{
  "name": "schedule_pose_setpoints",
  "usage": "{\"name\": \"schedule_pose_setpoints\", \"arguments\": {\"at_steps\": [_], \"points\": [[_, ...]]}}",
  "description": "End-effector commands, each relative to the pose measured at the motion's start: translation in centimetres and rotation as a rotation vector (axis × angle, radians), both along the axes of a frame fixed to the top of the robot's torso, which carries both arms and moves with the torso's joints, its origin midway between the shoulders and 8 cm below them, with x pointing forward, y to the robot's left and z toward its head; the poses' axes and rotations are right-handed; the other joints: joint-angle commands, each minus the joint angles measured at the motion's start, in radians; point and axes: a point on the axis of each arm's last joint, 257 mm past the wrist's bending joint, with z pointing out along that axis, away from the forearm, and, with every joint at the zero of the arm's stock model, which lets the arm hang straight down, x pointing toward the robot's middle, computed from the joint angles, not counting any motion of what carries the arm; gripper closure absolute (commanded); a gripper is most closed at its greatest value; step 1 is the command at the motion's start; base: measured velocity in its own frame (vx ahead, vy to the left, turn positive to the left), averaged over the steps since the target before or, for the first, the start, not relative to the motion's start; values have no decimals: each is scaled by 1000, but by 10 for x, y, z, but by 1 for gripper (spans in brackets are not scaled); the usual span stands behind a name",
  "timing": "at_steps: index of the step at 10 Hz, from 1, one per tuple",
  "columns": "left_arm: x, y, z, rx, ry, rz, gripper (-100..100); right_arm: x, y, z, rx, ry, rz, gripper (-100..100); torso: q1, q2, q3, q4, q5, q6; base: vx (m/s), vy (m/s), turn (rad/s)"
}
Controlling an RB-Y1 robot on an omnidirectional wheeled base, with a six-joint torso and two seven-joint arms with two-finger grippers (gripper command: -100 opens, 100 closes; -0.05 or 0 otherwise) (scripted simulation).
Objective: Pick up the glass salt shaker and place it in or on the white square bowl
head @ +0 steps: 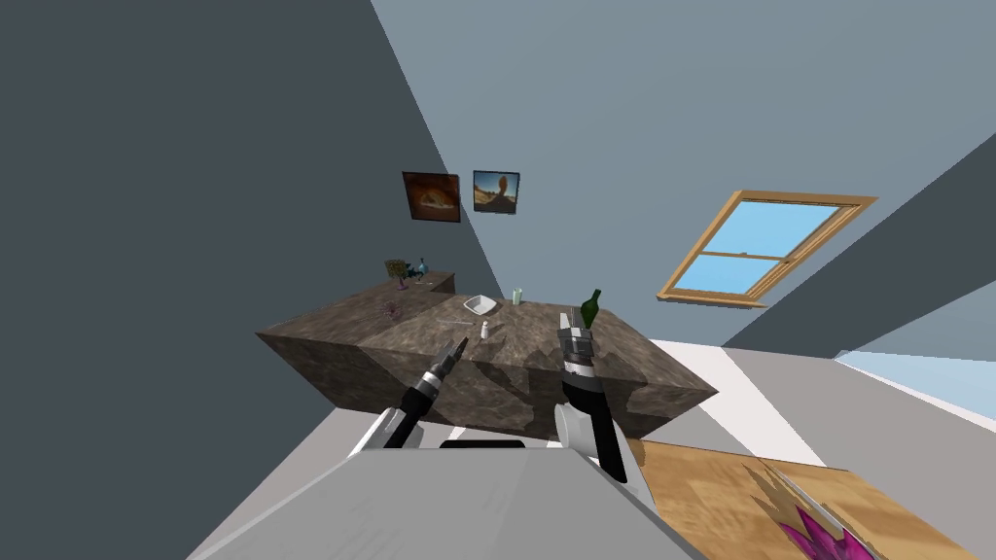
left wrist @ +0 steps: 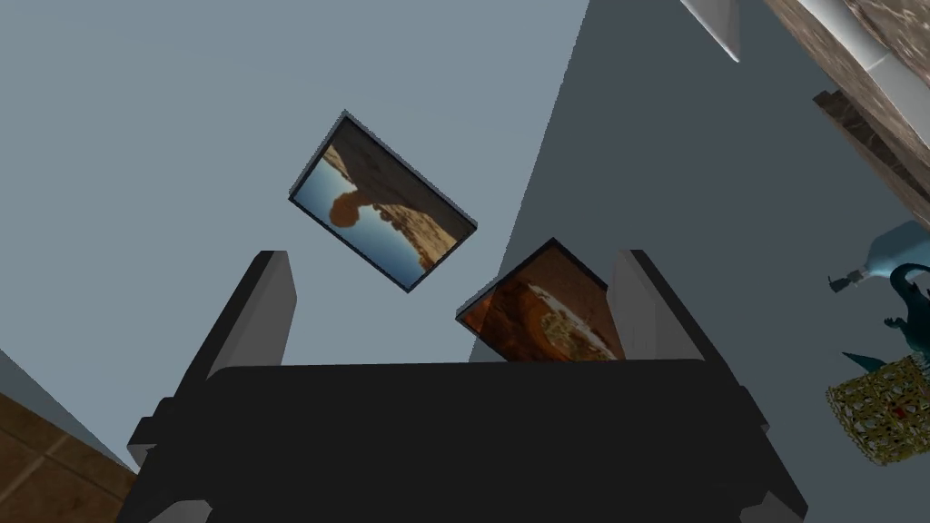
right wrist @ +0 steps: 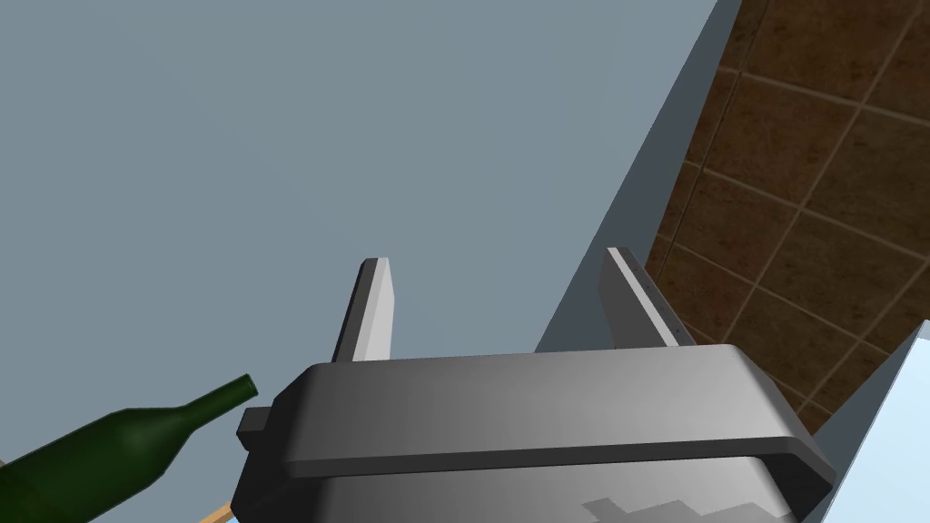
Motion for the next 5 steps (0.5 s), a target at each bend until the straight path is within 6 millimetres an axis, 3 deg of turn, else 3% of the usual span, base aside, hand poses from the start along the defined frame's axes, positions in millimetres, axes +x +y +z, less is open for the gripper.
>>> {"name": "schedule_pose_setpoints", "arguments": {"at_steps": [1, 5], "points": [[7, -4, -12, 58, 6, -7, -100, 0, 0, 0, 0, 0, 0, 0, 0, 0, 0, 0, 0, 0, 2, -30, -38], [21, -9, -38, 200, 15, -22, -100, 0, 0, 0, 0, 0, 0, 0, -1, -1, 0, 0, 0, 0, 8, -48, -40]]}}
